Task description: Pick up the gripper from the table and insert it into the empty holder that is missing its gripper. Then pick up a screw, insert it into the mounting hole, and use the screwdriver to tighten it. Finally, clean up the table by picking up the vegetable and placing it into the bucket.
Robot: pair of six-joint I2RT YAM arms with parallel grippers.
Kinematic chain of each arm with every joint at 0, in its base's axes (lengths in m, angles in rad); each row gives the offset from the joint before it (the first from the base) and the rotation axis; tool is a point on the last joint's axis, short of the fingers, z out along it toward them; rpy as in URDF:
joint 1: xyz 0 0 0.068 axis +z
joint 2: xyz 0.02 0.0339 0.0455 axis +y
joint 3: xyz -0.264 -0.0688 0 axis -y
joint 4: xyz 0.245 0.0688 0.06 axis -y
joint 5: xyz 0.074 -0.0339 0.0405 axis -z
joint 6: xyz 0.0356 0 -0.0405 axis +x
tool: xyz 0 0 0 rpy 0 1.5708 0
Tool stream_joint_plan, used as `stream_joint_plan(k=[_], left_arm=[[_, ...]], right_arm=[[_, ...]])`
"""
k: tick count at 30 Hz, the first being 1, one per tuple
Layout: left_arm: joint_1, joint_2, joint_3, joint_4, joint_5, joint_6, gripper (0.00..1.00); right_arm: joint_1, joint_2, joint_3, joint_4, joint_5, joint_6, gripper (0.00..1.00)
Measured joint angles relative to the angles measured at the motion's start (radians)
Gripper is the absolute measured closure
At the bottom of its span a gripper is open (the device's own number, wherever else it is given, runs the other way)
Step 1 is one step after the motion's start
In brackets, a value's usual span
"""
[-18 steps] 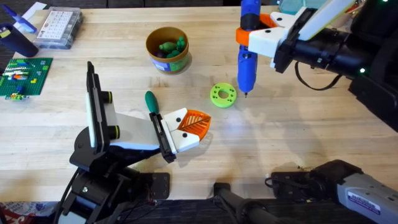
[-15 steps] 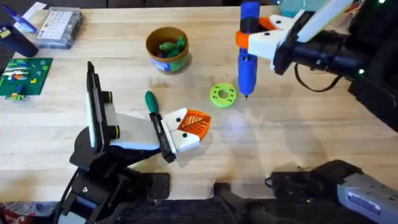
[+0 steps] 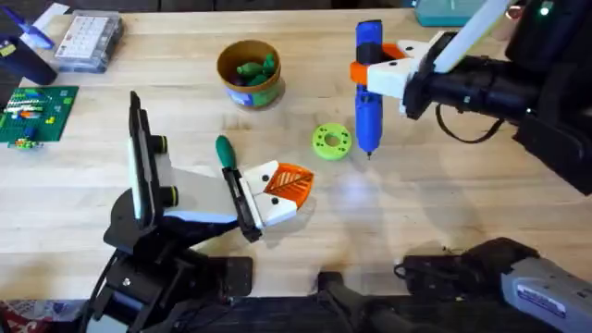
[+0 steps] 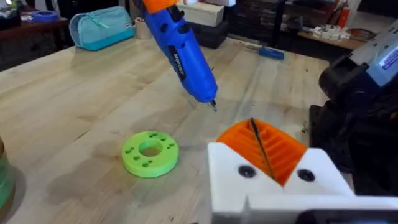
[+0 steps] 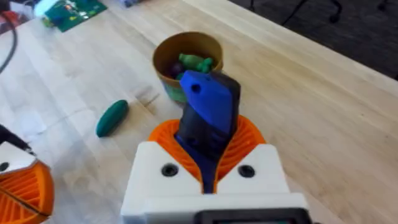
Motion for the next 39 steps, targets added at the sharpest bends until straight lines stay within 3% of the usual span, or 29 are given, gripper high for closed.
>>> stream_joint_plan(k=[10, 16, 20, 29, 39], left_arm=[[0.0, 0.0, 0.0, 0.0, 0.0, 0.0, 0.985], [0.0, 0.0, 0.0, 0.0, 0.0, 0.0, 0.985], [0.0, 0.0, 0.0, 0.0, 0.0, 0.0, 0.985], [0.0, 0.0, 0.0, 0.0, 0.0, 0.0, 0.985], [0.0, 0.0, 0.0, 0.0, 0.0, 0.0, 0.985]], right_arm=[[-0.009, 0.0, 0.0, -0.056, 0.056, 0.008, 0.949], [-0.02, 0.004, -0.001, -0.134, 0.25, -0.01, 0.947], [-0.024, 0.011, -0.001, -0.164, 0.348, -0.205, 0.948], [-0.024, 0.137, -0.001, -0.154, 0.404, -0.783, 0.947], [-0.024, 0.417, -0.001, -0.124, 0.485, -0.978, 0.949]])
